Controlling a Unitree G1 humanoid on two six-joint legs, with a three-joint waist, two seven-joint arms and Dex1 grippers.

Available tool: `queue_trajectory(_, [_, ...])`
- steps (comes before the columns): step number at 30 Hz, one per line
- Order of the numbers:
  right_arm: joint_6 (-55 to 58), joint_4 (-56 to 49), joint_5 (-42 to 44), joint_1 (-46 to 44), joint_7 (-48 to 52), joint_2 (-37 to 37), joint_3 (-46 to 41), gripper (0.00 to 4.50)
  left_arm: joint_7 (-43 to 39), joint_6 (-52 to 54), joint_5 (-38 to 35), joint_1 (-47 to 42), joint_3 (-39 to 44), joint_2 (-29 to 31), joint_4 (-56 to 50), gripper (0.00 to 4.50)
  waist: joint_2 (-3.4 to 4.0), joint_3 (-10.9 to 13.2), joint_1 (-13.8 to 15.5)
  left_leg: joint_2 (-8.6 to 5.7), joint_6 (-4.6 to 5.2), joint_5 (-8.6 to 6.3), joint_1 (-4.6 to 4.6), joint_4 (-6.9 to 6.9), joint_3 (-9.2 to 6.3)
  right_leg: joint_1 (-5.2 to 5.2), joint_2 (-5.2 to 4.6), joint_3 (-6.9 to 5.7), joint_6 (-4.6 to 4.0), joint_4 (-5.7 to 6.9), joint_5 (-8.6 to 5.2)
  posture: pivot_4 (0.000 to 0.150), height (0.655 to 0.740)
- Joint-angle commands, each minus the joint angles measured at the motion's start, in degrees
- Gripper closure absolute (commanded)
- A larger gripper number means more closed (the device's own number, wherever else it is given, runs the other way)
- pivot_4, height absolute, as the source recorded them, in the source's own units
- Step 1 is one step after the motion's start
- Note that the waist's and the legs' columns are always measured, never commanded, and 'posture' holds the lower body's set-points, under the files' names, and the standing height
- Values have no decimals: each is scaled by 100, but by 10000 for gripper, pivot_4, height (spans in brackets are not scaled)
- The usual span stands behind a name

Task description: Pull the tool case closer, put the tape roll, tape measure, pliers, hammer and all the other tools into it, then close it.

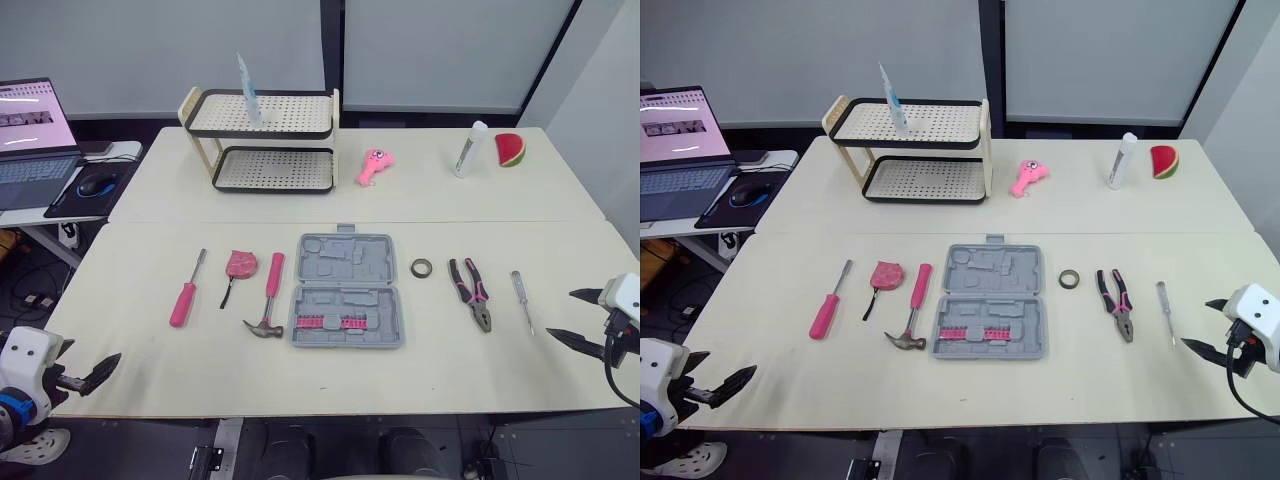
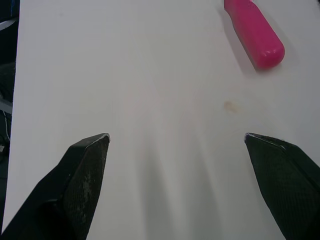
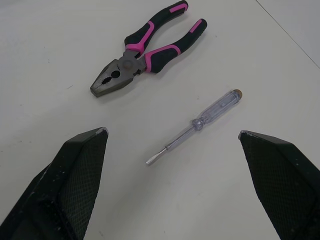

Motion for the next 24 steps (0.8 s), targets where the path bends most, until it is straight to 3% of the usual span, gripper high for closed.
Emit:
queue_trajectory(1, [-95,-29,-38,-23,-84,-28,-89,411,-43,-95,-69,24,163,107,-19,0,0,0,0,0,0,0,0,0,0,0,0,0,0,0,0,1500,7356])
queue_trajectory(16, [-78,-129,39,-237,-238,76,1,411,-325,76,-212,-92,-16,98,-491,0,0,0,0,0,0,0,0,0,-1,0,0,0,0,0,0,1500,7356])
queue_trajectory(19, [254,-591,186,-370,-205,122,151,5734,-538,264,-382,-244,-306,68,-1148,5472,0,0,7,0,0,0,-1,1,-1,1,0,-1,0,0,0,1500,7356])
queue_trajectory(24, [862,-1407,215,-709,-340,254,695,21703,-585,754,-407,-740,-1080,46,-2115,21675,1,0,6,0,-1,0,-2,3,-2,3,0,-1,0,2,0,1500,7356])
